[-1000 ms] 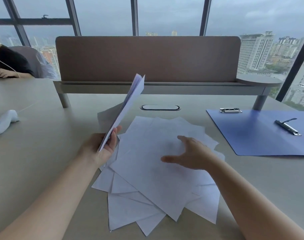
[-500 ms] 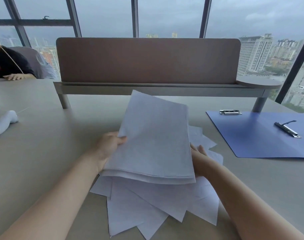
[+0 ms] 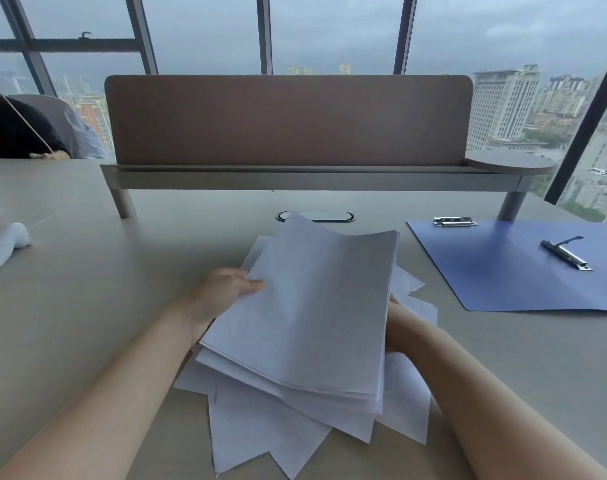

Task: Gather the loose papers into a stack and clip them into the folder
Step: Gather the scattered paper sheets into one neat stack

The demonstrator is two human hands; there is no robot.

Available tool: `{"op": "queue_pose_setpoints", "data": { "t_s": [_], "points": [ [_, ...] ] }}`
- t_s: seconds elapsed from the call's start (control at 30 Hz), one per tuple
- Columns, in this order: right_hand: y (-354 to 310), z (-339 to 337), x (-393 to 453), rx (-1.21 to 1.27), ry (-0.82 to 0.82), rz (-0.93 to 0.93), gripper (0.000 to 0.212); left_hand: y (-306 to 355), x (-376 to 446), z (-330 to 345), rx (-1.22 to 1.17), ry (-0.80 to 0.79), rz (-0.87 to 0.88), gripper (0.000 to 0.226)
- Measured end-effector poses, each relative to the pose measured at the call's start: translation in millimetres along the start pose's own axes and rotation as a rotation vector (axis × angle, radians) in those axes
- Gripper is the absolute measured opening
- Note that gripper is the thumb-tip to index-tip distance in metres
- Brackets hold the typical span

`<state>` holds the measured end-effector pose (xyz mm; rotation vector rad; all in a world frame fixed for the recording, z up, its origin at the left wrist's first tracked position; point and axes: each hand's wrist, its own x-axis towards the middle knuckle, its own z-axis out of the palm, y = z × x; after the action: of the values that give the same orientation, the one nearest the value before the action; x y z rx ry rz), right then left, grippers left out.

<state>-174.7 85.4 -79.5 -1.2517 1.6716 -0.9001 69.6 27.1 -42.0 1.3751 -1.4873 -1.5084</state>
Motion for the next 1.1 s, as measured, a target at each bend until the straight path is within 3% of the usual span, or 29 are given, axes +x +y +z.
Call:
{"op": "queue_pose_setpoints", "data": {
  "t_s": [0.03, 0.13, 0.2, 0.27, 0.33, 0.4, 0.5, 0.57, 0.73, 0.87, 1.0, 1.1],
  "points": [
    [-5, 1, -4, -0.025, -0.044, -0.084, 0.031, -2, 2, 1, 0.029, -0.021, 0.012, 0.014],
    [-7, 3, -9, -0.221, 0.033, -0.045, 0.026, -7, 4, 3, 0.146, -0.060, 0.063, 0.022],
    [-12, -4, -13, -0.606, -0.100, -0.005, 0.063, -8, 6, -2, 0.225, -0.038, 0.121, 0.018],
    [-15, -9, -14, -0.924, -0.016, -0.142, 0.065, -8, 10, -11, 0.203, 0.041, 0.178, 0.018],
    [-15, -15, -11, -0.817, 0.092, -0.181, 0.061, -5, 11, -21, 0.088, 0.216, 0.206, 0.034],
    [-13, -19, -7, -0.780, 0.126, -0.110, 0.073, -4, 12, -30, -0.083, 0.353, 0.174, 0.041],
    [-10, -20, -4, -0.812, 0.143, -0.072, 0.085, -8, 12, -38, -0.241, 0.374, 0.035, 0.023],
    [-9, -17, -6, -0.858, 0.133, -0.087, 0.084, -11, 12, -39, -0.205, 0.385, -0.028, 0.011],
    [-8, -15, -4, -0.867, 0.162, -0.106, 0.093, -14, 14, -36, 0.073, 0.405, -0.002, 0.013],
    [-9, -19, -1, -0.666, 0.282, -0.123, 0.100, -14, 15, -35, 0.017, 0.399, 0.017, 0.026],
    [-10, -30, 5, -0.300, 0.447, -0.076, 0.082, -14, 17, -39, -0.339, 0.316, 0.029, 0.036],
    [-9, -34, 9, 0.030, 0.441, -0.008, 0.073, -11, 15, -39, -0.573, 0.179, 0.001, 0.030]
  ]
}}
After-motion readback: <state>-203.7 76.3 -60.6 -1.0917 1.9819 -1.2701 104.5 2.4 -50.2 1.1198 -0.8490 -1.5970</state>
